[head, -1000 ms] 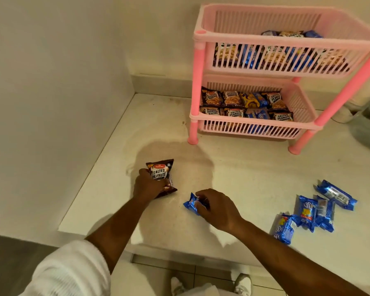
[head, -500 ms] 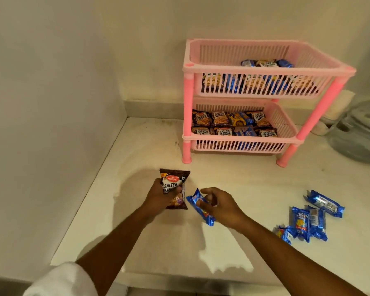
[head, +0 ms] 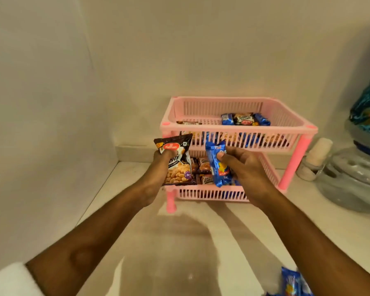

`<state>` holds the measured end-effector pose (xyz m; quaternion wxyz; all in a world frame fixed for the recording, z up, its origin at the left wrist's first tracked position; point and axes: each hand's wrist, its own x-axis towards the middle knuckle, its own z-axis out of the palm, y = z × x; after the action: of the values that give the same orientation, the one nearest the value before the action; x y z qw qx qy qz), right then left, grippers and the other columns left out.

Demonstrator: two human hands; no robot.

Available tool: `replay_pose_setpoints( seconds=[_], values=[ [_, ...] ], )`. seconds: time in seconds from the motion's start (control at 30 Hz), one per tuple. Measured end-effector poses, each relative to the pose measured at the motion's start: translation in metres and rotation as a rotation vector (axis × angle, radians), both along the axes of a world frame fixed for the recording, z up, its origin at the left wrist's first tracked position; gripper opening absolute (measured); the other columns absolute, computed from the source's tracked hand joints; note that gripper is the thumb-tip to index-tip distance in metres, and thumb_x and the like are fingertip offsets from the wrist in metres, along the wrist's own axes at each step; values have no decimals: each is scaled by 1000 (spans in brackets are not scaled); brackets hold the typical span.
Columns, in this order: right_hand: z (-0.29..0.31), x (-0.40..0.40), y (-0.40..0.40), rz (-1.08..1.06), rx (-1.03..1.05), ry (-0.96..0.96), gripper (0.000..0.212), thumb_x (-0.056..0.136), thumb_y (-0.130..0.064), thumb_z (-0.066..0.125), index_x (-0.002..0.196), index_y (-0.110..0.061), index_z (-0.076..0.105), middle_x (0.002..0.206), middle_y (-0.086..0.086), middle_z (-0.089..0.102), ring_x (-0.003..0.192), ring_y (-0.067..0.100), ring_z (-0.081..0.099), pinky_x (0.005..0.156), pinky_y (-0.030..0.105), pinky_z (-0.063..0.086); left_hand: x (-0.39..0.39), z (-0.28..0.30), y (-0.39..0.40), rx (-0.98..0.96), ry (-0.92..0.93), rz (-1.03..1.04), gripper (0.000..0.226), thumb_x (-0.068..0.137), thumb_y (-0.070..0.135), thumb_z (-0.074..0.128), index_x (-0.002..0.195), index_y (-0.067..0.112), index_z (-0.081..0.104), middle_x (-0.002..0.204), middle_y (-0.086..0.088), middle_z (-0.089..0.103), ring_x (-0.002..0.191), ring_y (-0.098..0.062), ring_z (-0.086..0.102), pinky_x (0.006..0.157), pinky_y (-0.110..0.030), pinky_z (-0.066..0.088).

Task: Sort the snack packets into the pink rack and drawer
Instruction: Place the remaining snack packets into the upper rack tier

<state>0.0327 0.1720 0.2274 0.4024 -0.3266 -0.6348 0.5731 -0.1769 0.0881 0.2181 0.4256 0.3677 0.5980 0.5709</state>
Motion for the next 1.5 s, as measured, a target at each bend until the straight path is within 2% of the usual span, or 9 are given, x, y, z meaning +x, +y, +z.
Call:
replay_pose_setpoints(
  seconds=[0.17, 0.4, 0.6, 0.77, 0.9, 1.0, 1.13, 1.3, 1.5],
  values=[
    [65, 10, 32, -68, 57, 108, 8, 95, -23, 64, 92, -19, 70, 74, -6, 67, 65, 6, 63, 57, 23, 52, 12, 69, 34, 62, 105, -109, 50, 85, 39, 52, 130, 19, 41, 115, -9, 71, 95, -23, 73, 89, -42, 56],
    [115, -8, 111, -34, -84, 102, 38, 93, -31, 68, 109, 3, 67, 89, 13, 75, 84, 29, 74, 81, 45, 61, 10, 132, 107, 59, 318, -1, 39, 93, 30, 64, 123, 16, 44, 113, -7, 68, 98, -21, 70, 86, -42, 58],
    [115, -37, 169, -11, -294, 19, 35, 94, -15, 67, 121, 4, 60, 101, 22, 71, 75, 28, 73, 60, 38, 61, -9, 126, 174, -36, 477, 92, 36, 88, 32, 71, 109, 18, 46, 94, 2, 62, 79, -9, 62, 59, -26, 49],
    [105, -70, 209, -72, -142, -205, 21, 91, -8, 63, 107, 1, 54, 103, 25, 67, 78, 31, 72, 57, 38, 61, -38, 108, 229, -106, 599, 103, 76, 89, 28, 69, 143, 17, 18, 128, -12, 56, 103, -24, 63, 84, -40, 56],
    [93, -96, 237, -144, 117, -559, 16, 88, -12, 68, 92, -2, 56, 91, 20, 68, 70, 27, 69, 58, 36, 61, -53, 95, 260, -203, 637, -35, 110, 89, 17, 70, 150, 36, -19, 147, -22, 42, 103, -29, 64, 84, -44, 57],
    [82, -112, 254, -110, 241, -749, 16, 89, -10, 68, 79, -3, 56, 76, 17, 63, 56, 25, 62, 47, 28, 50, -63, 78, 279, -317, 746, -108, 92, 91, 14, 67, 152, 37, 3, 142, -23, 45, 101, -30, 62, 85, -47, 58],
    [72, -128, 263, -40, 390, -953, 19, 88, -14, 70, 74, -5, 60, 71, 11, 64, 68, 27, 65, 60, 31, 52, -73, 65, 290, -452, 952, -210, 56, 97, 24, 57, 146, 22, 32, 140, -15, 50, 111, -27, 59, 87, -42, 55],
    [65, -135, 265, -13, 572, -1093, 37, 90, -20, 71, 64, -10, 48, 68, 3, 51, 75, 22, 56, 54, 27, 40, -79, 62, 293, -464, 1573, -164, 66, 94, 50, 52, 153, 36, 24, 156, -20, 18, 140, -41, 28, 113, -48, 30],
    [64, -132, 267, -40, 799, -1150, 38, 90, -31, 70, 67, -14, 46, 65, -3, 43, 71, 20, 49, 64, 28, 37, -77, 58, 294, -521, 1474, -521, 61, 105, 32, 33, 158, 20, 4, 165, -8, 7, 152, -29, 5, 121, -43, 9]
  ],
)
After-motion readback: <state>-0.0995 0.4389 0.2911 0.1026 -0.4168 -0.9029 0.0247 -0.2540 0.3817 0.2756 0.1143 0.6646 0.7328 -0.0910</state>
